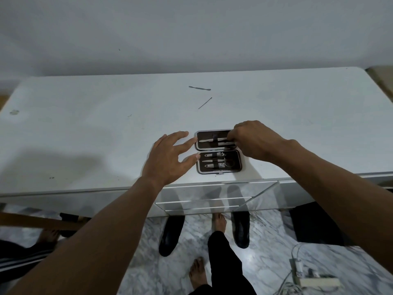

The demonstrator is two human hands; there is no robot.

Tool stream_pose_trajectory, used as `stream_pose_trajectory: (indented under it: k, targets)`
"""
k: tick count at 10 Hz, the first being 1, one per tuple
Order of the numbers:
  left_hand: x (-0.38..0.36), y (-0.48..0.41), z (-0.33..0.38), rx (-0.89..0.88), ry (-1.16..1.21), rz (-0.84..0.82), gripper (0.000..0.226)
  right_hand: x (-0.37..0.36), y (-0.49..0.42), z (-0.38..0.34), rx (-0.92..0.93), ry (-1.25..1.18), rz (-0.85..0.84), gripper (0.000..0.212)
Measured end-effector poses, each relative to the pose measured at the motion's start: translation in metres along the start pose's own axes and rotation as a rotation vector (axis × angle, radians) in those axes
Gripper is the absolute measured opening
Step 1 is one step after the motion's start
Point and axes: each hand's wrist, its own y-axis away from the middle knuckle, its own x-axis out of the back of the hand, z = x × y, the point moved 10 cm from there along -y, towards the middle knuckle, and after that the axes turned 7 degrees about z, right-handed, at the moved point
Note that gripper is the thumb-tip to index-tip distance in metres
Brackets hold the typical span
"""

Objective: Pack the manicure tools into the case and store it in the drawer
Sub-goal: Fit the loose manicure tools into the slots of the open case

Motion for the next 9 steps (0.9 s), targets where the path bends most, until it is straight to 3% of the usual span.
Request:
stream_pose_trajectory:
  k: [6, 9]
  targets:
    - [-0.003, 0.0, 0.0, -0.002, 0.002, -0.001, 0.054, 0.0, -0.007, -0.001, -0.02, 0.059, -0.003, 0.024]
    - [-0.002, 0.001, 0.0, -0.003, -0.004, -0.001, 0.054, -0.01, -0.011, -0.017, 0.078, 0.05, -0.006, 0.021]
